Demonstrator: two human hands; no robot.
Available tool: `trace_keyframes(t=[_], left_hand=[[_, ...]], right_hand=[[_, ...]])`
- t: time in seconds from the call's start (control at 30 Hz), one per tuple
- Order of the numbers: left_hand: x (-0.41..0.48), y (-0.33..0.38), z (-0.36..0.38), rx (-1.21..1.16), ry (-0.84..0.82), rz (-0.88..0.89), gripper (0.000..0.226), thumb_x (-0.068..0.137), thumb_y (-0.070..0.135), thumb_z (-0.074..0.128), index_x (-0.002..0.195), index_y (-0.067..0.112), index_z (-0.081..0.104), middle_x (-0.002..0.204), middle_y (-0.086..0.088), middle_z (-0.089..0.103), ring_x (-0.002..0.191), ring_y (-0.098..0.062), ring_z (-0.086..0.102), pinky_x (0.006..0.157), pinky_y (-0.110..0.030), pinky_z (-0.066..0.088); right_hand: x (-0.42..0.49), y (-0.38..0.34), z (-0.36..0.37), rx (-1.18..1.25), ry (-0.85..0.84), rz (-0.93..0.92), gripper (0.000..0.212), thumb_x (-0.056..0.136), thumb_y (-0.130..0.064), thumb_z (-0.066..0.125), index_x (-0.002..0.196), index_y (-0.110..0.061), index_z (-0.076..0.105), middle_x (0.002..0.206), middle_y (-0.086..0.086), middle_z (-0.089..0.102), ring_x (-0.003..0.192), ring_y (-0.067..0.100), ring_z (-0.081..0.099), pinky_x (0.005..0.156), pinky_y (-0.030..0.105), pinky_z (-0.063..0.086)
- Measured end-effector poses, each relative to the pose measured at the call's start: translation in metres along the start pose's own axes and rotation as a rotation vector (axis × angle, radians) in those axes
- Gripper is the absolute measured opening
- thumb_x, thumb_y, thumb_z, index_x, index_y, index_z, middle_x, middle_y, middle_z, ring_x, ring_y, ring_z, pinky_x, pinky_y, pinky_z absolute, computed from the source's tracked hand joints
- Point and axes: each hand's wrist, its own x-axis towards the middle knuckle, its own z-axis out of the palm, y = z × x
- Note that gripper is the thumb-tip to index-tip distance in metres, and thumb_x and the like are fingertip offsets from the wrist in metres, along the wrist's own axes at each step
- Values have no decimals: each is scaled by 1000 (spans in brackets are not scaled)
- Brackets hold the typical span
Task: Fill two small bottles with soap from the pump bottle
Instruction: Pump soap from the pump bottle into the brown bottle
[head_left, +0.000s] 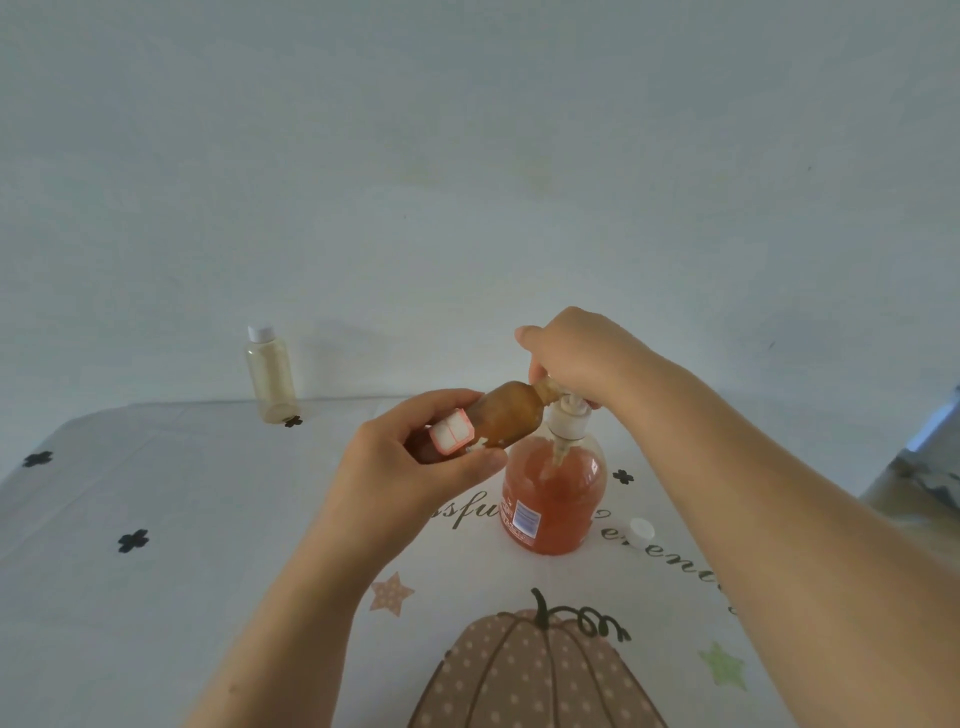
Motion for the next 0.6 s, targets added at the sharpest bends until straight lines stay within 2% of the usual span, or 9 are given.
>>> trace_keyframes(t=[0.07, 0.2, 0.33, 0.43, 0.47, 0.57, 0.6], left_hand=[[0, -1, 0, 12, -11, -4, 37, 68, 19, 88, 98, 36, 75, 86, 8, 73, 71, -2, 65, 62, -15, 51], [1, -4, -1, 29, -12, -7, 37, 68, 15, 87, 96, 35, 74, 85, 7, 73, 68, -4, 66, 59, -15, 51], [1, -3, -1, 28, -20, -14, 37, 68, 13, 87, 96, 34, 74, 84, 6, 74, 68, -4, 66, 59, -15, 50], [0, -2, -1, 20, -16, -12, 37, 68, 13, 87, 96, 34, 74, 84, 6, 74, 68, -2, 66, 59, -14, 50], [0, -1, 0, 26, -14, -8, 36, 68, 14, 87, 96, 34, 74, 84, 7, 73, 68, -2, 65, 59, -14, 50], [-2, 2, 1, 9, -10, -7, 35, 69, 16, 87, 95, 37, 75, 83, 9, 73, 69, -2, 65, 61, -14, 50], [-3, 3, 1, -3, -11, -8, 35, 69, 16, 87, 95, 37, 75, 83, 8, 73, 71, -5, 66, 62, -16, 52]], right_hand=[[-1, 2, 1, 1, -33, 5, 34, 102, -15, 40, 117, -1, 67, 76, 7, 50, 78, 25, 51, 75, 34, 44], [-4, 6, 11, 31, -2, 9, 25, 100, -8, 41, 113, -4, 63, 103, 8, 62, 88, 26, 57, 85, 38, 51], [-2, 7, 13, 24, 3, -6, 41, 102, -28, 36, 103, -7, 71, 93, 9, 66, 80, 26, 60, 80, 38, 48], [-7, 6, 12, 55, 16, -22, 39, 106, -28, 37, 113, -7, 69, 108, 13, 68, 101, 34, 65, 92, 44, 54], [-8, 5, 11, 58, 18, -20, 38, 106, -27, 37, 113, -7, 69, 107, 13, 69, 100, 34, 66, 91, 44, 55], [-6, 1, 1, 19, 24, 8, 39, 100, -28, 39, 103, -8, 73, 80, 6, 66, 68, 25, 59, 71, 33, 48], [-5, 0, -2, 1, 34, 14, 40, 100, -30, 39, 99, -9, 73, 74, 5, 64, 63, 23, 56, 68, 31, 45]])
